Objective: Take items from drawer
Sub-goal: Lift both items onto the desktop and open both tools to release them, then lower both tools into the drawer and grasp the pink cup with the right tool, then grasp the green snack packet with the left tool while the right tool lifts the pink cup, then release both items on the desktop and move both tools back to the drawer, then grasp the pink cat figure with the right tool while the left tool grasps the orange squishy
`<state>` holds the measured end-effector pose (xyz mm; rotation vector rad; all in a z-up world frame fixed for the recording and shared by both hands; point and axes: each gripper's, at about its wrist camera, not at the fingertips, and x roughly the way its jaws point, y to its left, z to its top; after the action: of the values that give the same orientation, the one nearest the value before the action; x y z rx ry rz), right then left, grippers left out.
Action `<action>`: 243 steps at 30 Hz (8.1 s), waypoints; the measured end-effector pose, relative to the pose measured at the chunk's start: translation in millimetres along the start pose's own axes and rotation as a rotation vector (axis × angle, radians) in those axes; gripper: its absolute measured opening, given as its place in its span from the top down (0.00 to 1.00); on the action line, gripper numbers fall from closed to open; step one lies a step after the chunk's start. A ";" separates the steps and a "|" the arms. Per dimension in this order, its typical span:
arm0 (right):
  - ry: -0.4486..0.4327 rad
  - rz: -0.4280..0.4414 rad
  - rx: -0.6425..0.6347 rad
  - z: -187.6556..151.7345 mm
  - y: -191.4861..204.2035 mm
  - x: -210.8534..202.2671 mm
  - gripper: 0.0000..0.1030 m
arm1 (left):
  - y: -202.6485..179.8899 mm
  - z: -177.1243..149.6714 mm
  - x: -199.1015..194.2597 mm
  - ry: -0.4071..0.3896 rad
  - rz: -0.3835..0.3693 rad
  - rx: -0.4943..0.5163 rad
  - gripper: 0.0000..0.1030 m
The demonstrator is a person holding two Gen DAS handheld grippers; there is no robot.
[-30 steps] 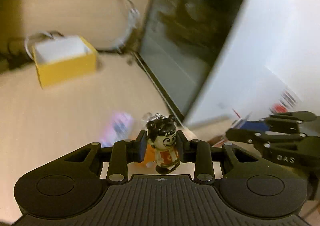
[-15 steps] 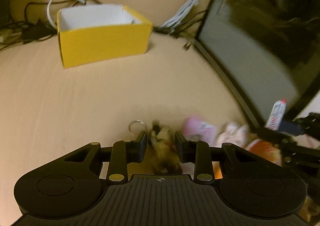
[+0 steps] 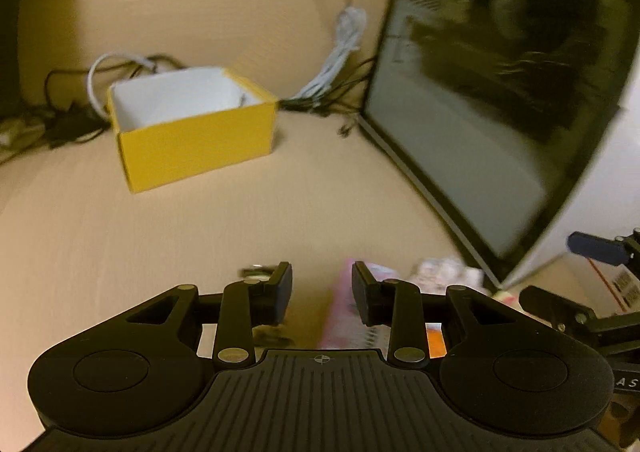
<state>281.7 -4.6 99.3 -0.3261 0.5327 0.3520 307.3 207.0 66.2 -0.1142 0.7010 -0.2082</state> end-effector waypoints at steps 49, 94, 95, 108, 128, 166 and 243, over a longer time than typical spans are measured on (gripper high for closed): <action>0.941 0.178 0.130 -176.1 -17.1 18.1 0.39 | -78.6 -172.1 -12.6 0.443 -0.275 0.024 0.67; 0.560 0.143 -0.167 -147.4 -25.1 -73.3 0.87 | -164.0 -163.9 7.2 0.479 -0.352 0.336 0.67; 0.539 0.133 -0.136 -152.9 -25.6 -91.6 0.80 | -175.4 -165.5 14.5 0.476 -0.352 0.367 0.67; 0.398 0.054 0.138 -203.0 -45.5 -170.7 0.42 | -220.3 -193.8 94.4 0.561 -0.215 0.495 0.57; 0.685 0.179 0.009 -218.6 -26.0 -42.3 0.35 | -172.5 -193.5 87.9 0.650 -0.196 0.321 0.63; 0.122 -0.066 -0.047 -33.6 44.9 23.1 0.46 | -35.6 17.1 105.3 0.096 -0.082 0.122 0.62; 0.341 0.378 -0.053 -165.8 46.9 -56.3 0.55 | -89.8 -139.8 -29.6 0.411 -0.022 0.092 0.64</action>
<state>145.5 -40.8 -14.8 -0.3380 0.9251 0.6833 180.8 121.5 -5.8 0.0104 1.0981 -0.2887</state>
